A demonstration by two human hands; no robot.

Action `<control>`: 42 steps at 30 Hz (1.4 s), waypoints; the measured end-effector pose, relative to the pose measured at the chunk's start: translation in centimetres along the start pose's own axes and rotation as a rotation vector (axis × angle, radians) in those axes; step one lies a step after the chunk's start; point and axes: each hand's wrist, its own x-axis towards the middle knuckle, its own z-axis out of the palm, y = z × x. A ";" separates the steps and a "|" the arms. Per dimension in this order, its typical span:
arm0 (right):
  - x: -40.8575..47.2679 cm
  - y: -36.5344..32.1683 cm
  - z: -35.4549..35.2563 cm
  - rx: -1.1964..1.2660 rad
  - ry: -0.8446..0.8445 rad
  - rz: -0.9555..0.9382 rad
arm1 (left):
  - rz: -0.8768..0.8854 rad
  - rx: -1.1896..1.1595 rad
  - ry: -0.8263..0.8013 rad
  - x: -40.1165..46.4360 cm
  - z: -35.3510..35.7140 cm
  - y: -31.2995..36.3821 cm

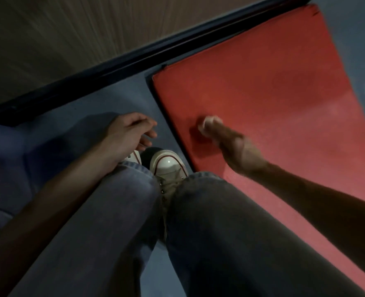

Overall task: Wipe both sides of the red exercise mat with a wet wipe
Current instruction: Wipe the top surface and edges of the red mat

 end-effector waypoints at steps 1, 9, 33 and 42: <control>1.0 0.0 0.5 0.043 0.055 0.104 | -0.005 -0.010 0.010 -0.1 -0.1 -0.1; -7.2 0.7 2.6 -0.139 -0.170 -0.115 | -0.011 -0.024 0.028 0.4 -0.3 0.3; -5.3 2.6 1.4 -0.061 0.157 0.373 | 0.011 -0.039 0.026 0.3 -0.1 0.4; -4.8 1.4 3.8 -0.323 -0.210 0.156 | 0.018 -0.039 0.005 0.9 0.3 0.8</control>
